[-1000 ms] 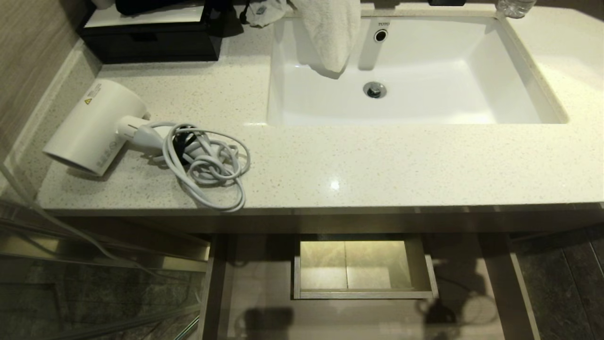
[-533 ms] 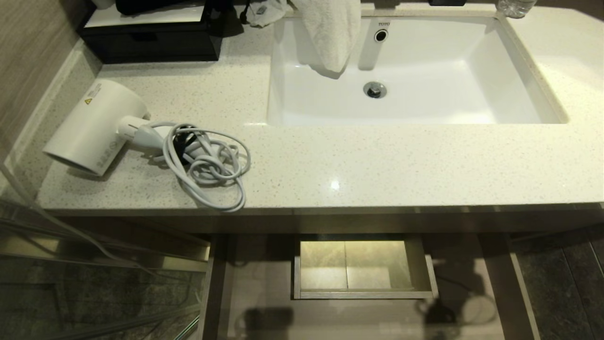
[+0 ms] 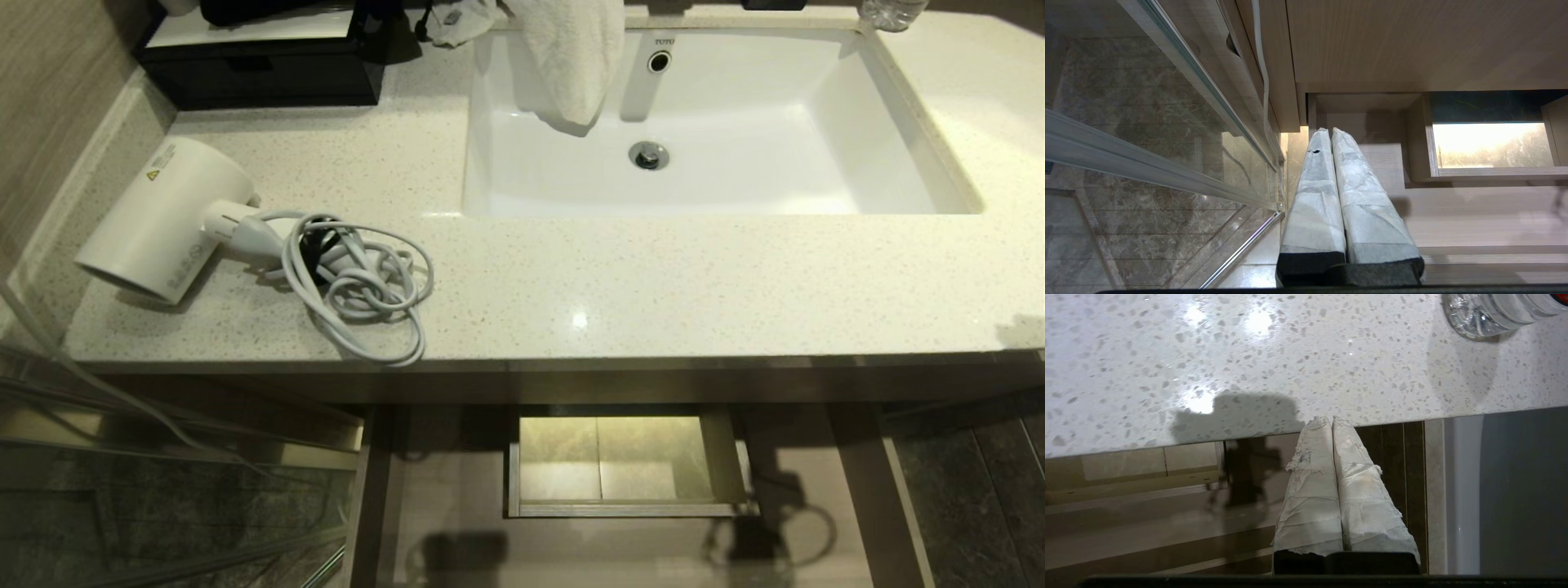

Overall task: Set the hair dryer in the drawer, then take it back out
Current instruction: Pick up the hairdryer

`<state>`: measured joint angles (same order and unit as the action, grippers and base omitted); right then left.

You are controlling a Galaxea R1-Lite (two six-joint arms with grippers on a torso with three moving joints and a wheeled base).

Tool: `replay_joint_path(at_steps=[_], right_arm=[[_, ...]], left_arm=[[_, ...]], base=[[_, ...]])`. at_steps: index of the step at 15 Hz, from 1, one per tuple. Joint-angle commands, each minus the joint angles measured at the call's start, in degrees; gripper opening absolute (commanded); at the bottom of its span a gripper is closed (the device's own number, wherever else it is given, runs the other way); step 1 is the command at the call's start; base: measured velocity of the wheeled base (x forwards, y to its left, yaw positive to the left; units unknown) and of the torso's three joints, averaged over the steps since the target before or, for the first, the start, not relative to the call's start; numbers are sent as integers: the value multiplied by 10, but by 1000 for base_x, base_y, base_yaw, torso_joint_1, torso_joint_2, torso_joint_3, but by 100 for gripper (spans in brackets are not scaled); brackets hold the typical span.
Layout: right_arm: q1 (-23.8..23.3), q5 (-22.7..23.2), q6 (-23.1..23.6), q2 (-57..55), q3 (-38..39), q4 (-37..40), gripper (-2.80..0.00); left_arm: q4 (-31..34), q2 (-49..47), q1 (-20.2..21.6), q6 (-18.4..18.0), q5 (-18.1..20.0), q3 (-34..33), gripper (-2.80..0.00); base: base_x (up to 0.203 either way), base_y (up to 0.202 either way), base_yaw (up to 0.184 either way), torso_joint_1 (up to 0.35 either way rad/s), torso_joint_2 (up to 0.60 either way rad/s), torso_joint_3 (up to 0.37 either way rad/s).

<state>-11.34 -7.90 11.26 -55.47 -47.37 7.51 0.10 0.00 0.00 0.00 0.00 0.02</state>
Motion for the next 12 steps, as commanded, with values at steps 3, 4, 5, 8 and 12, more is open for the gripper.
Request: replay_joint_path(at_steps=[3,4,5,8,12], right_arm=[[36,0,2,38,24,8,-280],[42,0,2,41,25,8,-280],[48,-1,2,41,25,6,-280],[65,-3,2,48,26,1,-280],[68,-5,2,61,32,5,-280]], left_arm=[[0,0,0,0,0,0,-280],[0,0,0,0,0,0,-280],[0,0,0,0,0,0,-280],[0,0,0,0,0,0,-280],[0,0,0,0,0,1,-280]], base=[[0,0,0,0,0,0],[0,0,0,0,0,0],[0,0,0,0,0,0],[0,0,0,0,0,0],[0,0,0,0,0,0]])
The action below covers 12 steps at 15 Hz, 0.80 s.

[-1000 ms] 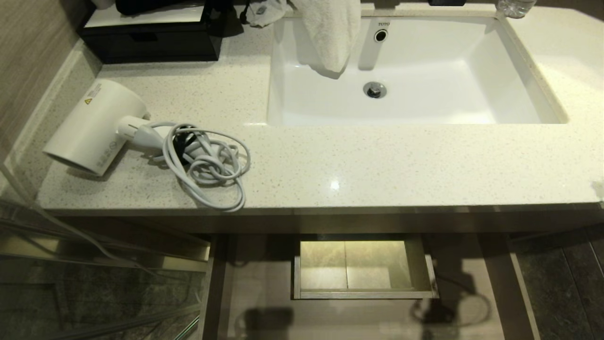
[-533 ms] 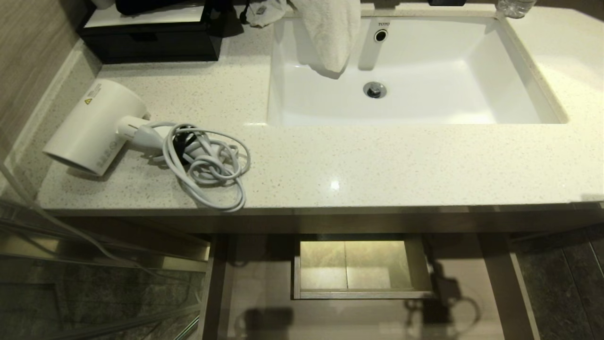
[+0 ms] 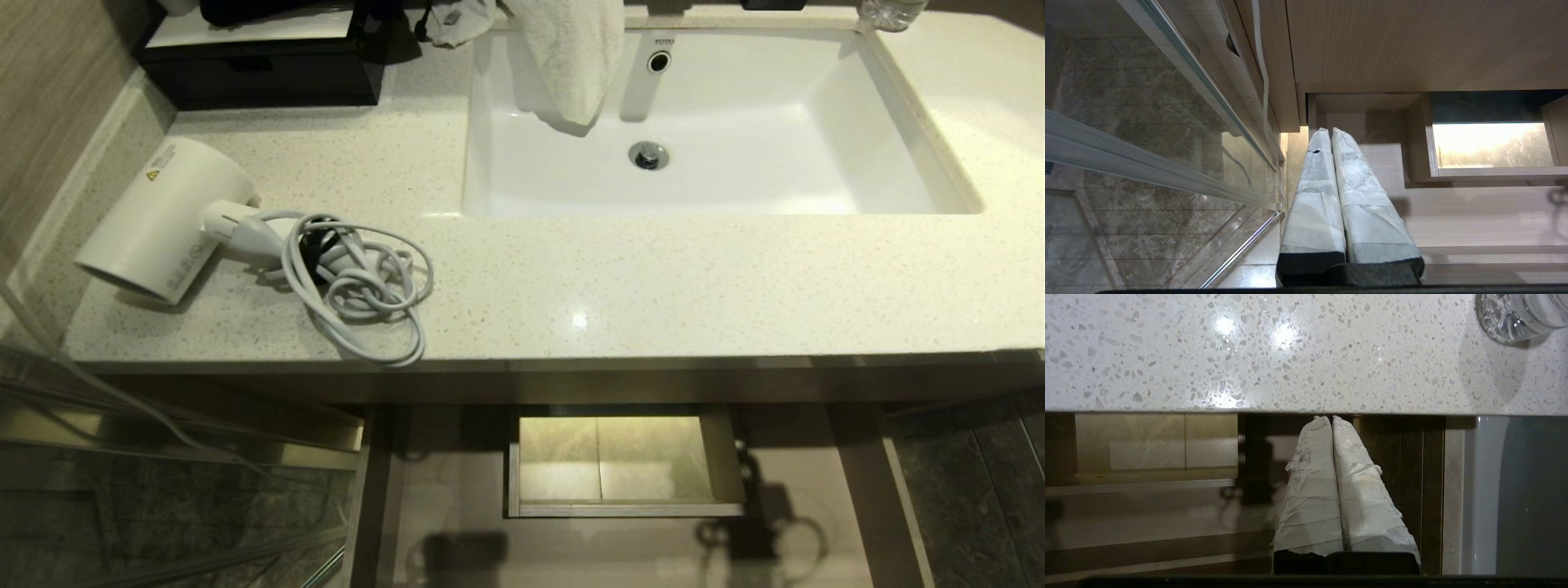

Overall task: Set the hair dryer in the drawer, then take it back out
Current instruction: Pick up the hairdryer

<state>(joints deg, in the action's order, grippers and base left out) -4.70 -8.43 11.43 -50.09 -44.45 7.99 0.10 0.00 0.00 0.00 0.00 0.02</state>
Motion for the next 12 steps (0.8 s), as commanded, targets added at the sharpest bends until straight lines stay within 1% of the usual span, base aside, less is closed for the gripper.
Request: replay_joint_path(at_steps=[1,5,12], right_arm=[[2,-2,1,16,8,3,-280],[28,-3,1,25,24,-1,-280],[27,-3,1,28,30,2,-280]], left_arm=[[0,0,0,0,0,0,-280],[0,0,0,0,0,0,-280],[0,0,0,0,0,0,-280]], base=[[0,0,0,0,0,0],[0,0,0,0,0,0],[0,0,0,0,0,0]])
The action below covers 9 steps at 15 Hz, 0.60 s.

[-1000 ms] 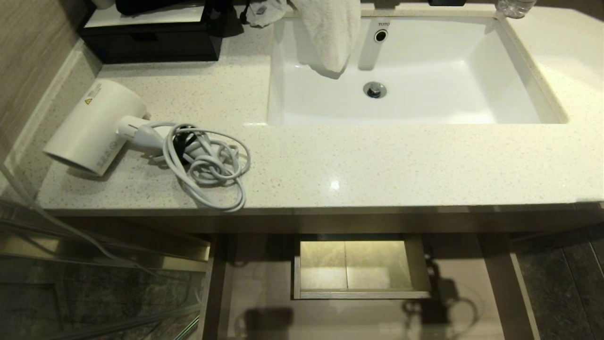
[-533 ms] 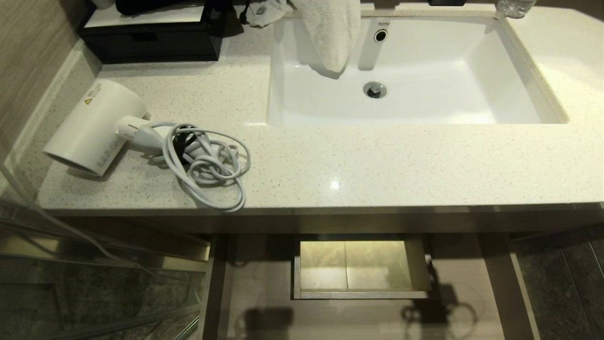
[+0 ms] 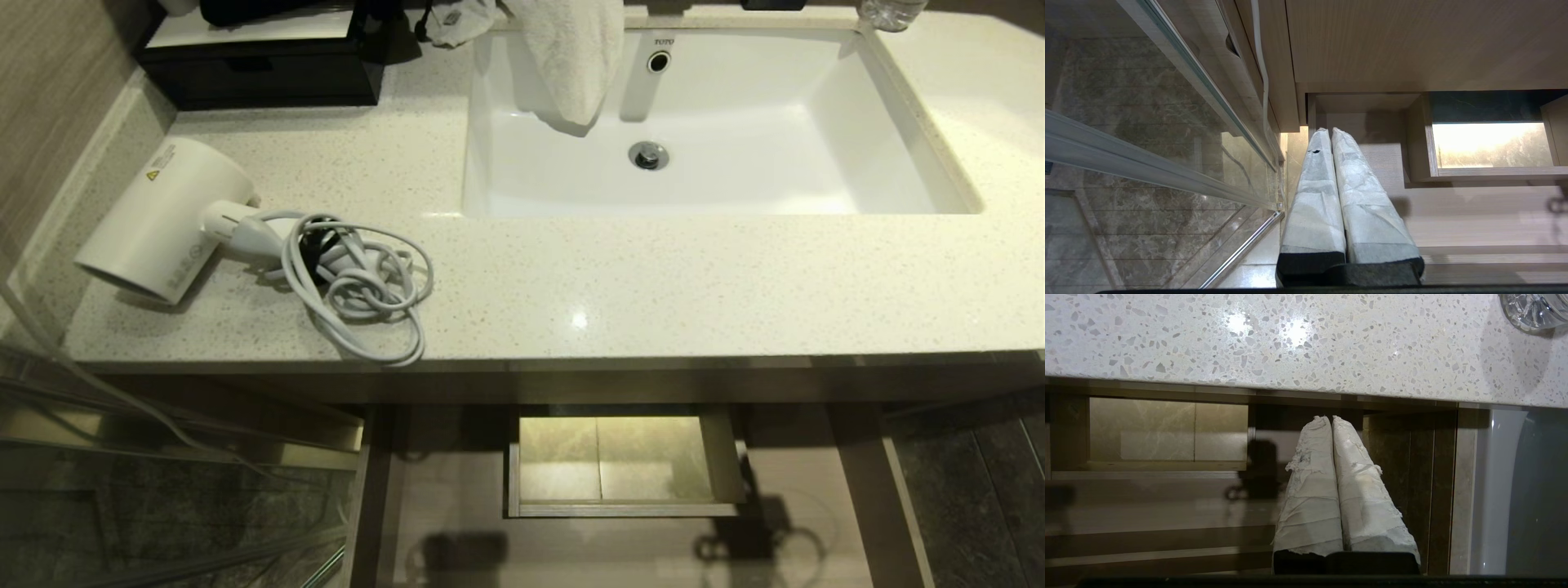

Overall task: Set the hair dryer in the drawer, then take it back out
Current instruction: Pick up the hairdryer

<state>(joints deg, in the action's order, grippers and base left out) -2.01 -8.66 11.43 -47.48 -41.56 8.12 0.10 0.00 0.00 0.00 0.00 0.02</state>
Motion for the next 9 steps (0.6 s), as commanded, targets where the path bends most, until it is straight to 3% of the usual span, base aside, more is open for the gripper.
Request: replay_joint_path(at_steps=[1,9], right_arm=[[0,0,1,2,0,1,-280],[-2,-13,-8,-2,7,18,-280]], left_arm=[[0,0,0,0,0,0,-280],[0,0,0,0,0,0,-280]], base=[[0,0,0,0,0,0],[0,0,0,0,0,0]])
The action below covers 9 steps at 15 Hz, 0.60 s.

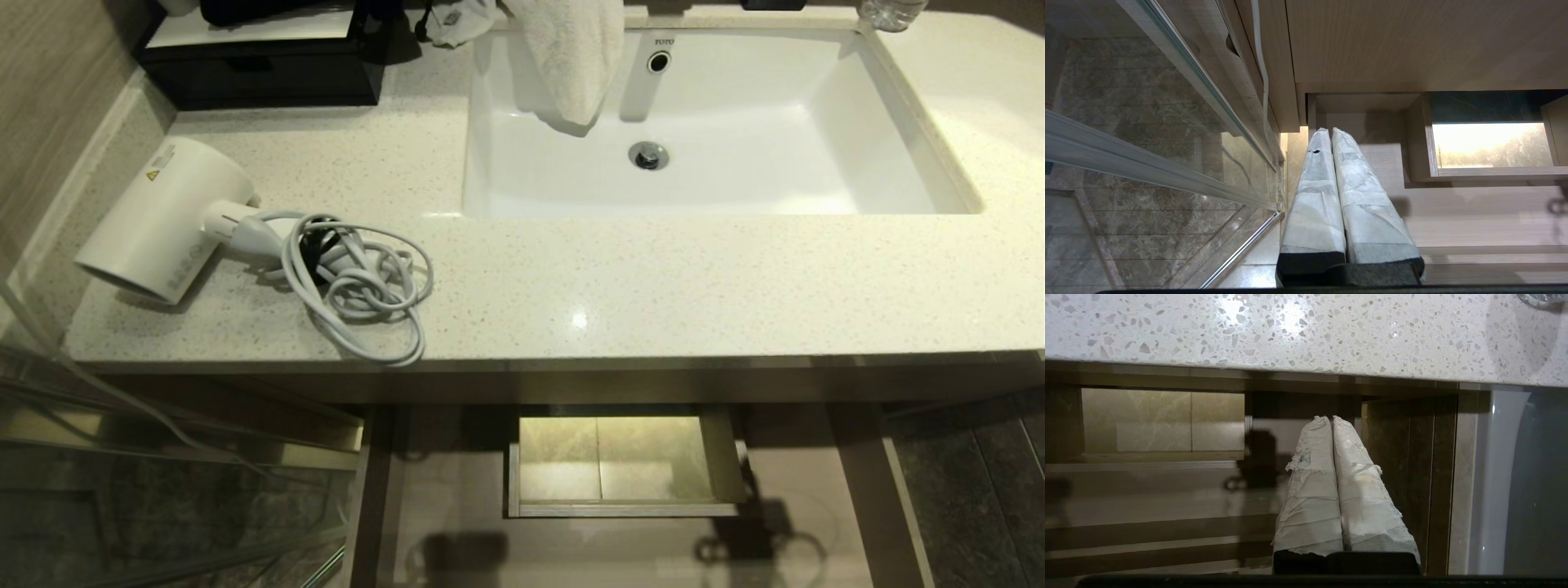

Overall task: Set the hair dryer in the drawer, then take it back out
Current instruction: Pick up the hairdryer

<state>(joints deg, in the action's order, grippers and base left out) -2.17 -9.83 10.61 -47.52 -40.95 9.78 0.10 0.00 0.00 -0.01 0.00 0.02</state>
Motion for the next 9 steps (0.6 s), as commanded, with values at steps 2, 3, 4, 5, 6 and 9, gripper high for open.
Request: replay_joint_path(at_steps=[2,3,4,5,6,9], right_arm=[[0,-12,1,3,12,3,-280],[-1,-12,0,7,10,14,-280],[-4,-12,0,11,8,22,-280],[-5,-12,1,19,7,32,-280],[-4,-13,6,27,9,40,-280],[9,-13,9,25,27,44,-280]], left_arm=[[0,0,0,0,0,0,-280],[0,0,0,0,0,1,-280],[0,0,0,0,0,0,-280],[0,0,0,0,0,0,-280],[0,0,0,0,0,1,-280],[0,0,0,0,0,0,-280]], base=[[0,0,0,0,0,0],[0,0,0,0,0,0],[0,0,0,0,0,0],[0,0,0,0,0,0],[0,0,0,0,0,0],[0,0,0,0,0,0]])
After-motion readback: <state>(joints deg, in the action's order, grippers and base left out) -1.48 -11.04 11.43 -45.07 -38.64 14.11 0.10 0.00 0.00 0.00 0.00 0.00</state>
